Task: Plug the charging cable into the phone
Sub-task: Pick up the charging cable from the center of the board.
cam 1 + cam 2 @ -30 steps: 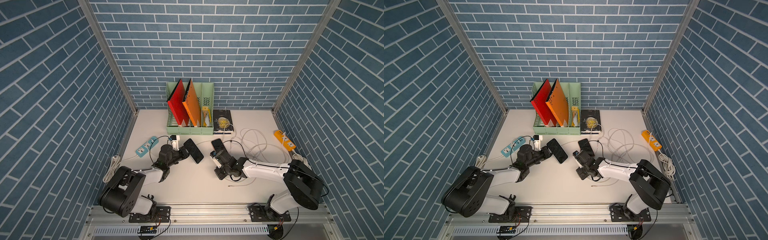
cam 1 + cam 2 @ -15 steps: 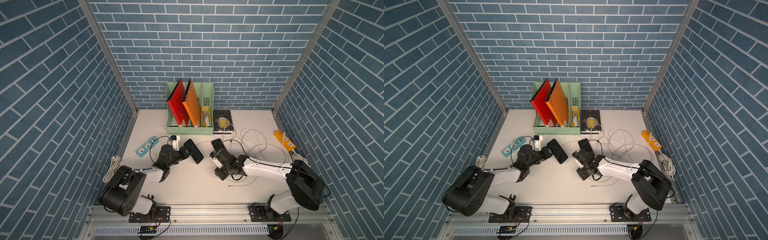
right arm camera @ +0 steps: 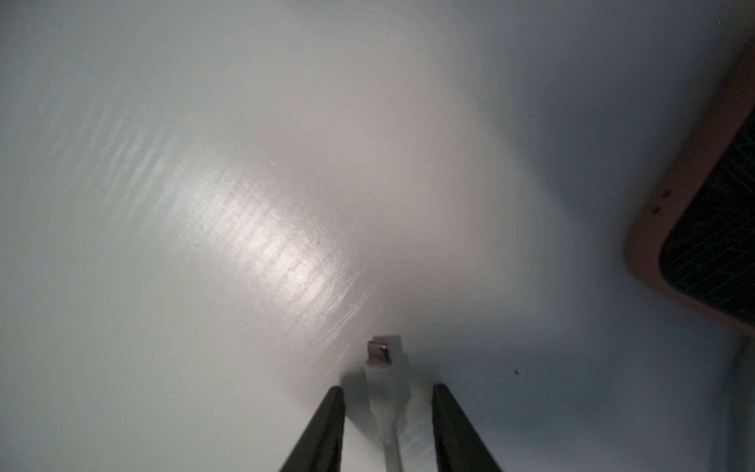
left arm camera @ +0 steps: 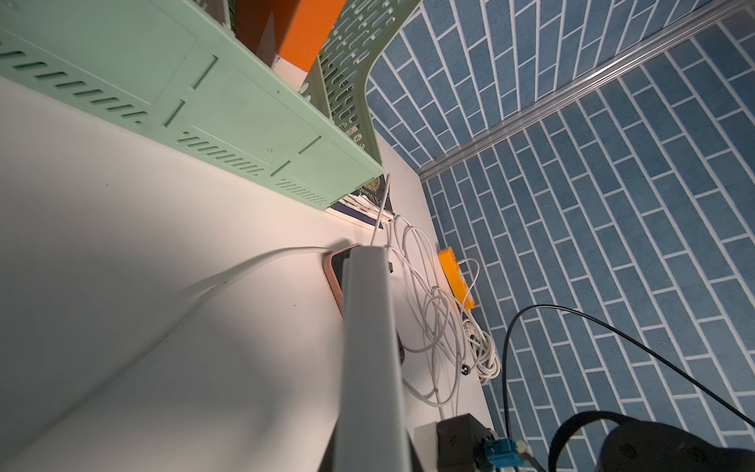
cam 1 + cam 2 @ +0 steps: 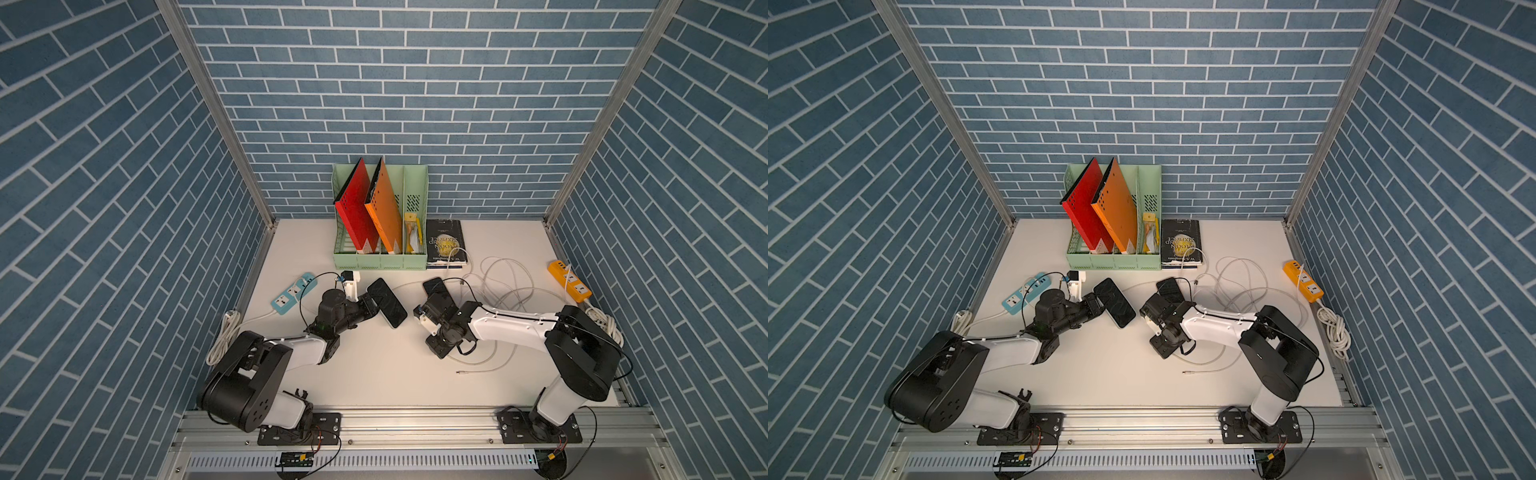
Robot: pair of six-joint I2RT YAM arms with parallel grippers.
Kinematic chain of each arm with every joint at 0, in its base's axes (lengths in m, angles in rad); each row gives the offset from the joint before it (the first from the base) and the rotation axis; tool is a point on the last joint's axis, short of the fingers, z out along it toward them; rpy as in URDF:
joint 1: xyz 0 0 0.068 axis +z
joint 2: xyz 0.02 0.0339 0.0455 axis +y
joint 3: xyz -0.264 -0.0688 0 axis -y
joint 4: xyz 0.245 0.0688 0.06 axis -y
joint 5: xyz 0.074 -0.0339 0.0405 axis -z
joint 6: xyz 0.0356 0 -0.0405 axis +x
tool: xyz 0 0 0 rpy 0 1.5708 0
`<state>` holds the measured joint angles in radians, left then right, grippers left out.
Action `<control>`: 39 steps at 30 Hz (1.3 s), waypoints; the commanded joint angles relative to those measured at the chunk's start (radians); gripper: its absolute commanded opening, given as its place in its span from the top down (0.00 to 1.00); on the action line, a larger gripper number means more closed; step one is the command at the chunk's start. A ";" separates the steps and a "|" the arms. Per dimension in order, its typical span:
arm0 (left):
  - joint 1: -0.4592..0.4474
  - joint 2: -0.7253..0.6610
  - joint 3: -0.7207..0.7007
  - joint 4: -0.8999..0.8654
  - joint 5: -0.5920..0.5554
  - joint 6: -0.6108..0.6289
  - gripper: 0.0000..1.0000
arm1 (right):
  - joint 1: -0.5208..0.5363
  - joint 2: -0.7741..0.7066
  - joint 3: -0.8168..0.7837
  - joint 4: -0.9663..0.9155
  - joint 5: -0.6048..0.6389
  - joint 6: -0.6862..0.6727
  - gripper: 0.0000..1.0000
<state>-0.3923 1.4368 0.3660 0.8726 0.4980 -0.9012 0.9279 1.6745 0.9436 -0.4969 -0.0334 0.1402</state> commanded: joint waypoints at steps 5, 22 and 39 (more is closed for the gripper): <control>0.002 0.001 0.024 0.051 0.019 0.013 1.00 | -0.006 0.060 0.009 -0.044 -0.008 -0.039 0.67; 0.001 0.001 0.022 0.047 0.016 0.012 1.00 | 0.008 0.065 0.008 -0.047 0.087 -0.011 0.91; 0.002 0.018 0.024 0.062 0.014 0.008 1.00 | 0.058 0.004 0.069 0.105 0.125 0.020 1.00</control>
<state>-0.3923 1.4532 0.3660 0.8726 0.4984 -0.9009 0.9848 1.7035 0.9779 -0.4465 0.1234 0.1345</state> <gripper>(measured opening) 0.120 0.134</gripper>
